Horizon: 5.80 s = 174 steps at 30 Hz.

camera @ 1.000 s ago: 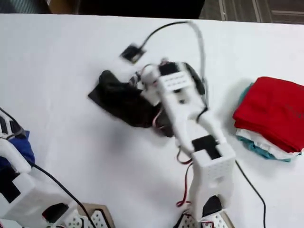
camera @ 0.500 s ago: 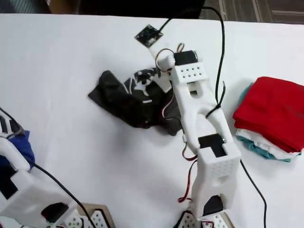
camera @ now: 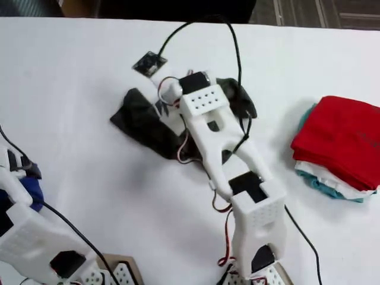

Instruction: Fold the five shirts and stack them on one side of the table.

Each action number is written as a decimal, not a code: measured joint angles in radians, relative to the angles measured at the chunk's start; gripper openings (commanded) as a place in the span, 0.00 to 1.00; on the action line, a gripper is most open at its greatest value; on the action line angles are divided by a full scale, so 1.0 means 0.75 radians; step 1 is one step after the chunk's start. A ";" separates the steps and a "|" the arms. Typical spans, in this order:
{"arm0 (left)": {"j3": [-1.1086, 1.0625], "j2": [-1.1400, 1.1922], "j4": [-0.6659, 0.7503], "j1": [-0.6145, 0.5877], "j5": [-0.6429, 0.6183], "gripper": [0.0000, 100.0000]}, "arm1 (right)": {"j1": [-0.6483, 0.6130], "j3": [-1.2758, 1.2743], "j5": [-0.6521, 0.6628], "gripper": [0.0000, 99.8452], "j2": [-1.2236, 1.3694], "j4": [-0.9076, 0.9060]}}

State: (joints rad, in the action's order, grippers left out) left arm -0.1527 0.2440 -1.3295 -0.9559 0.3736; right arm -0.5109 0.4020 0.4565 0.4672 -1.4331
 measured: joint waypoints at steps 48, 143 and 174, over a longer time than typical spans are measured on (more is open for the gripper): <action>0.000 0.008 0.025 0.000 0.000 0.26 | -0.025 0.174 -0.004 0.10 0.276 0.018; 0.000 0.008 -0.008 0.102 0.000 0.26 | -0.035 -0.127 -0.016 0.02 -0.248 0.182; 0.000 0.008 -0.229 1.070 0.000 0.26 | 0.413 1.248 0.078 0.02 -0.231 -0.252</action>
State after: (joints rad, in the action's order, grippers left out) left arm -0.1527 0.2501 -1.5014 -0.1534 0.3736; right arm -0.2010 1.3380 0.5148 0.2938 -1.6218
